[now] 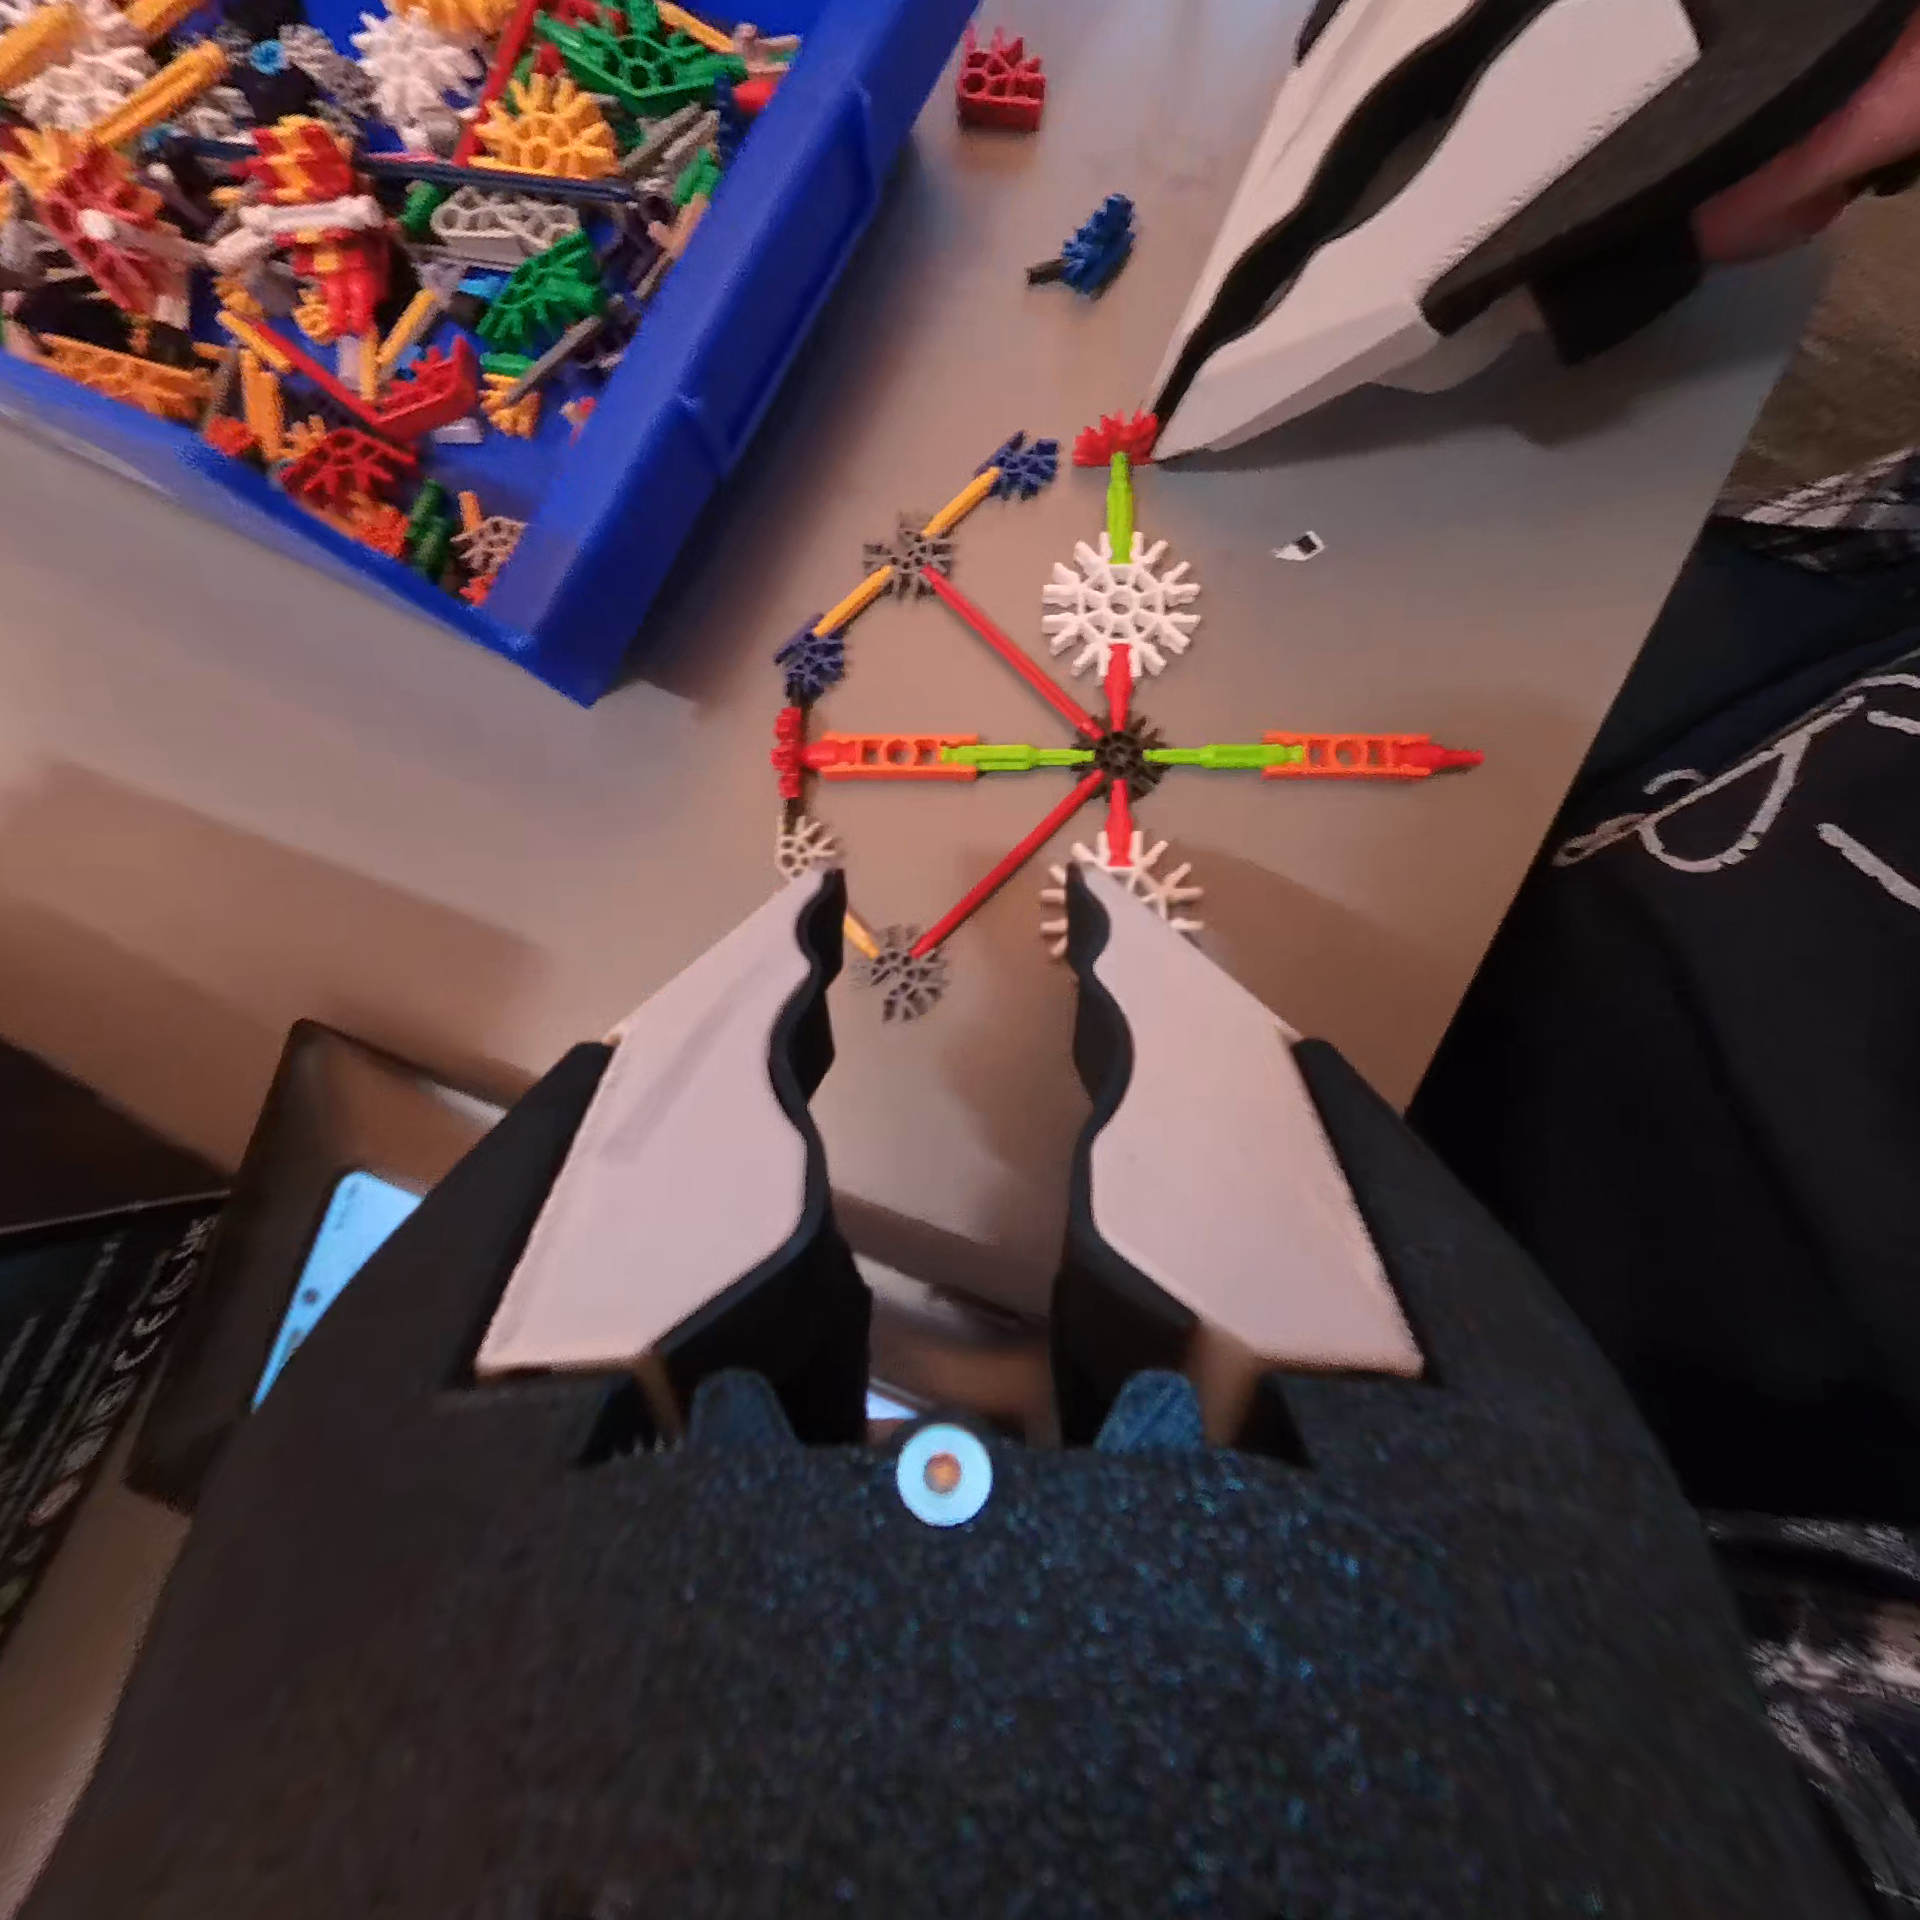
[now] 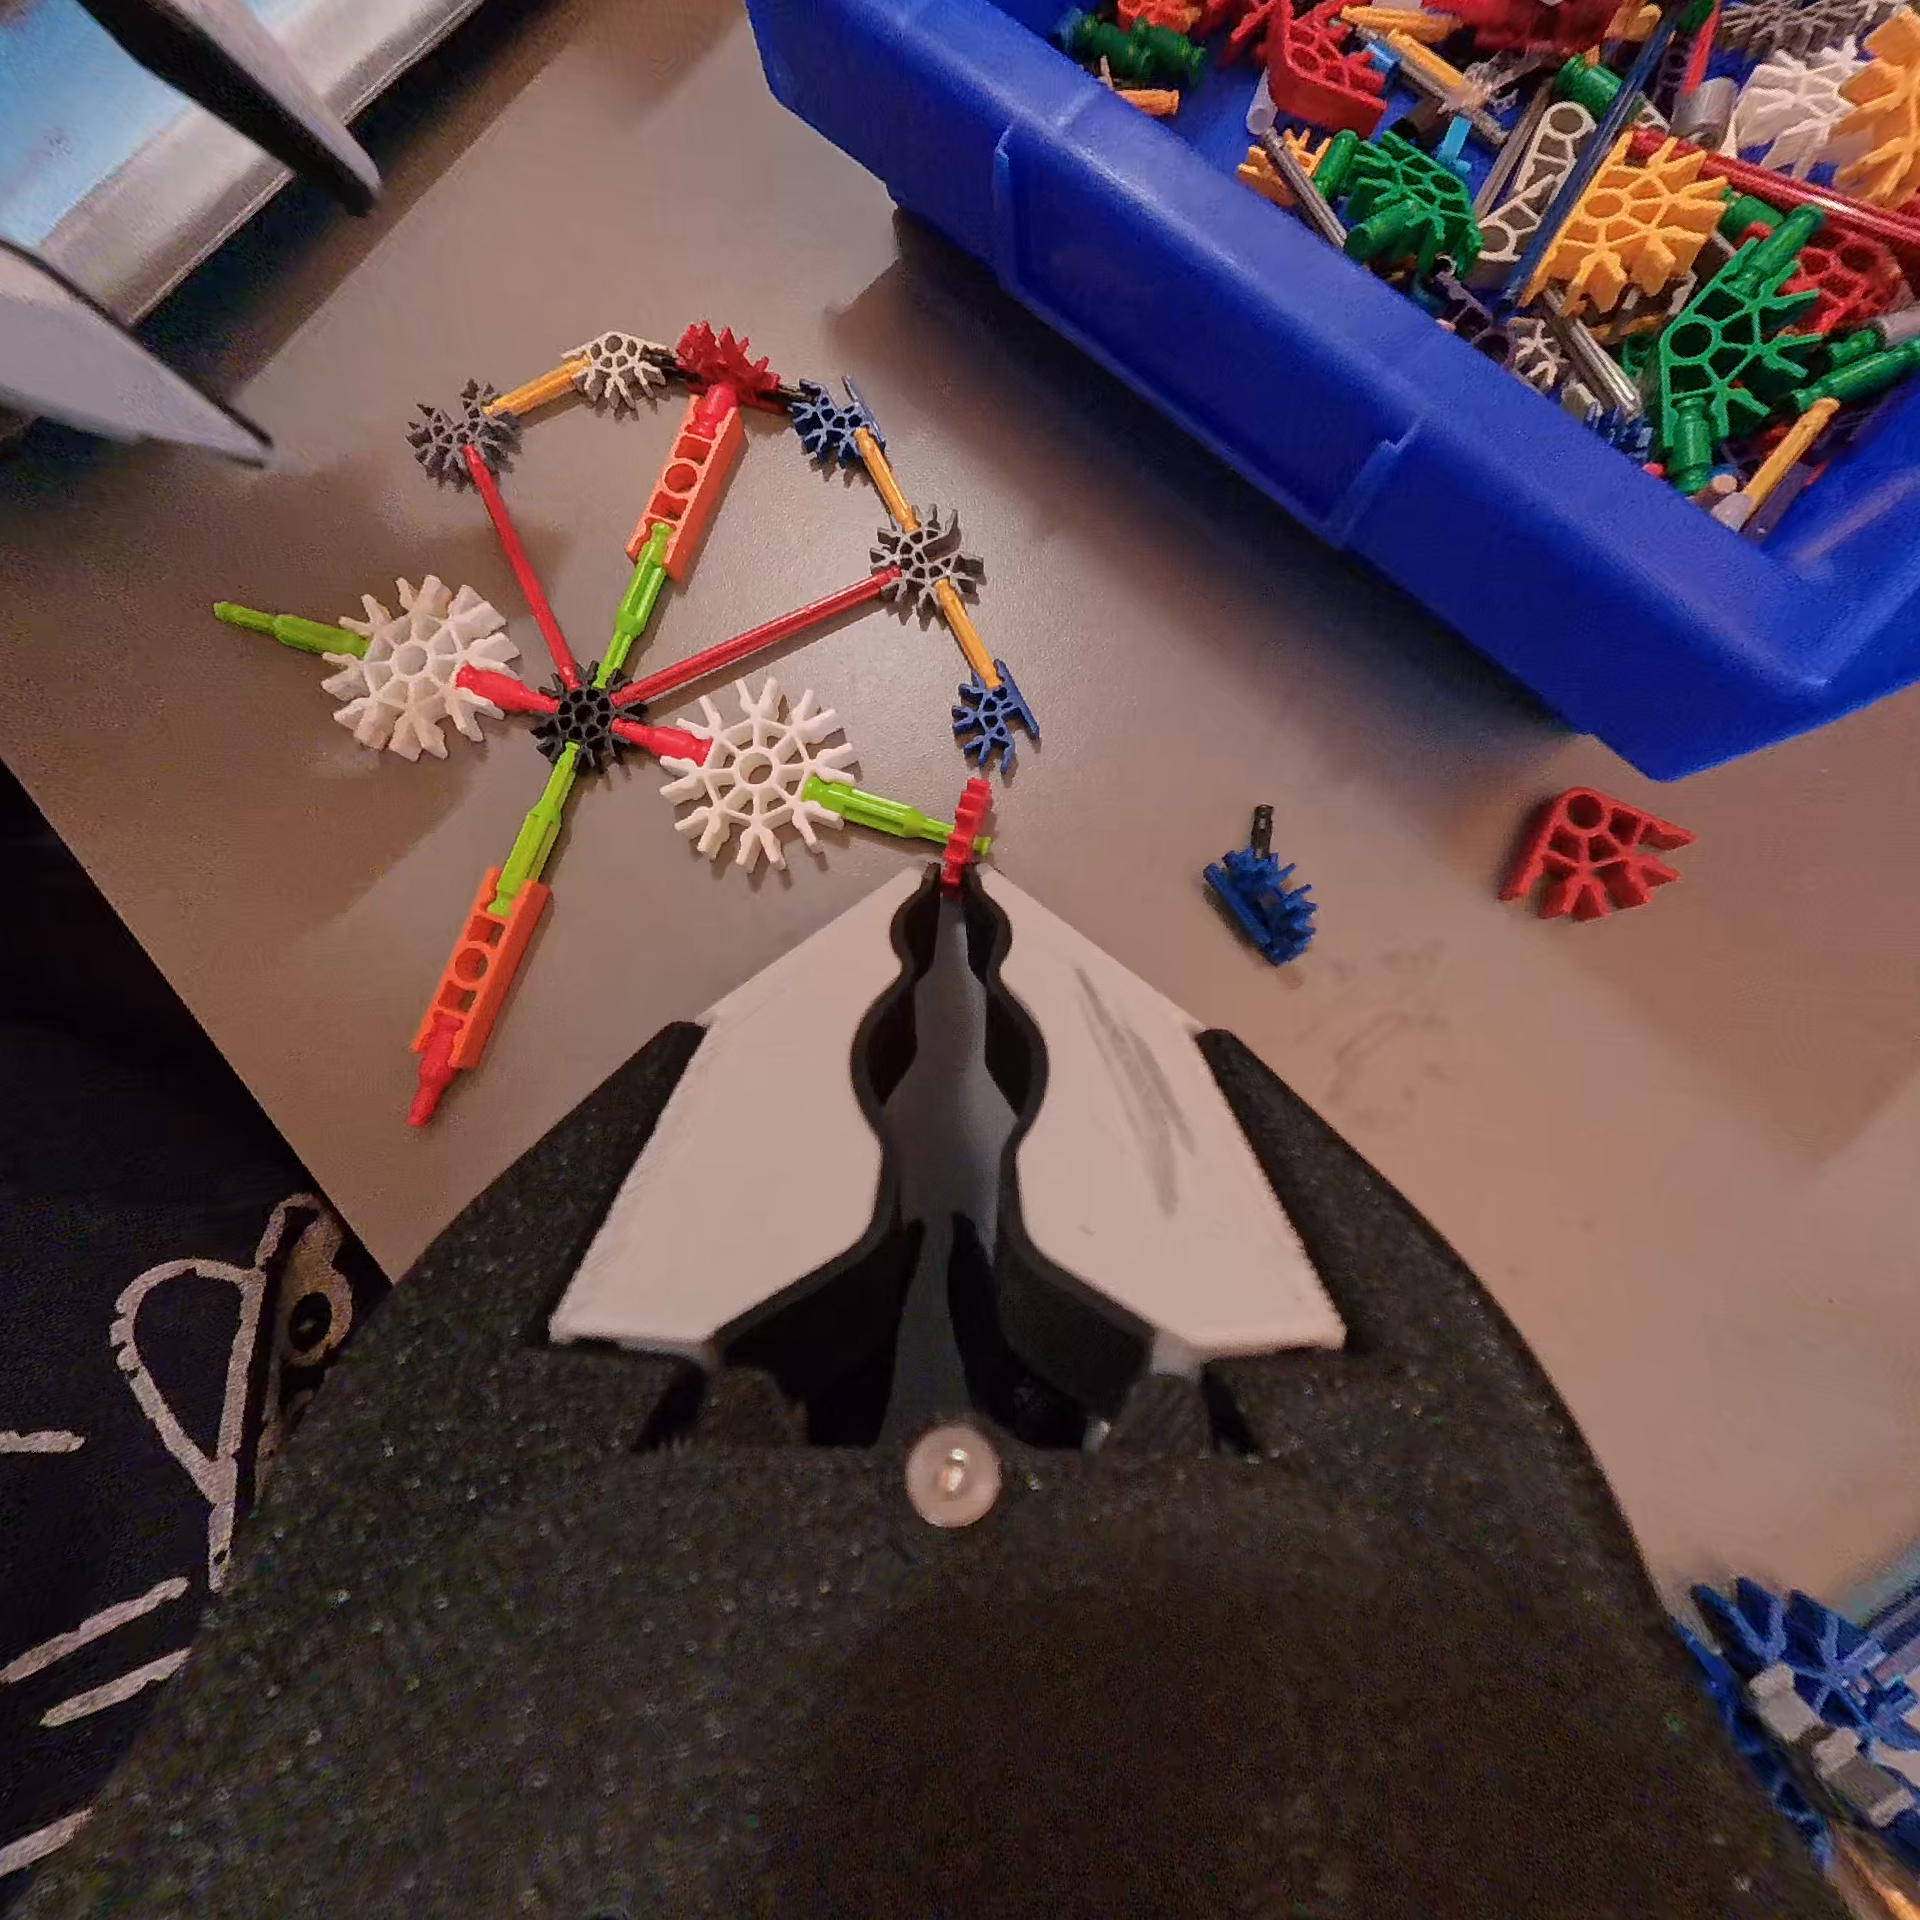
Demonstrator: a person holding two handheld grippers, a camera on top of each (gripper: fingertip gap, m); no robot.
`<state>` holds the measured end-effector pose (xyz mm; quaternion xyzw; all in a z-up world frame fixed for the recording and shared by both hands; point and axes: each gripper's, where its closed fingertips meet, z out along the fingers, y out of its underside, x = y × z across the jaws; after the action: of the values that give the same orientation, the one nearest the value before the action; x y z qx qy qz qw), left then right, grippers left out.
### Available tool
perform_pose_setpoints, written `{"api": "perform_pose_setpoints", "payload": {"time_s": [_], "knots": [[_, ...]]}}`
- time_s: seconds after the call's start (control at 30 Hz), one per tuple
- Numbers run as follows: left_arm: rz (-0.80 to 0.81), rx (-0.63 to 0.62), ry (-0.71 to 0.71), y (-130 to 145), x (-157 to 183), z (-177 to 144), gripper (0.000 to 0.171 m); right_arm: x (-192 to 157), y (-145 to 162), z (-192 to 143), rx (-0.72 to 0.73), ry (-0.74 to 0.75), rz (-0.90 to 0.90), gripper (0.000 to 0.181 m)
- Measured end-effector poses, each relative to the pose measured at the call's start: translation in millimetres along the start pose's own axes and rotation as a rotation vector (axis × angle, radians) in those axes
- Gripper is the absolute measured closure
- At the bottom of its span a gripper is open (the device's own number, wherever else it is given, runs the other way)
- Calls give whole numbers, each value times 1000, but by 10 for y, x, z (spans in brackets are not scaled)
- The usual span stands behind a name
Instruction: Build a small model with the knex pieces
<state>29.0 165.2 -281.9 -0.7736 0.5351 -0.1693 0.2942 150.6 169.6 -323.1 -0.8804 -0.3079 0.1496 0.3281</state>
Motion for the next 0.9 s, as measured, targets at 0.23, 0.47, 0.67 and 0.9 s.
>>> {"api": "perform_pose_setpoints", "payload": {"time_s": [0.23, 0.47, 0.67, 0.9], "knots": [[47, -56, 49, 31, 188, 261, 129, 6, 9, -9, 2, -1, 6, 178], [76, -103, 86, 76, 306, 414, 129, 32, 14, -15, 5, 8, 9, 178], [80, -108, 85, 67, 323, 446, 131, 73, 18, -22, 7, 17, 23, 178], [87, -109, 96, 61, 370, 451, 137, 82, 17, -24, 8, 59, 0, 178]]}}
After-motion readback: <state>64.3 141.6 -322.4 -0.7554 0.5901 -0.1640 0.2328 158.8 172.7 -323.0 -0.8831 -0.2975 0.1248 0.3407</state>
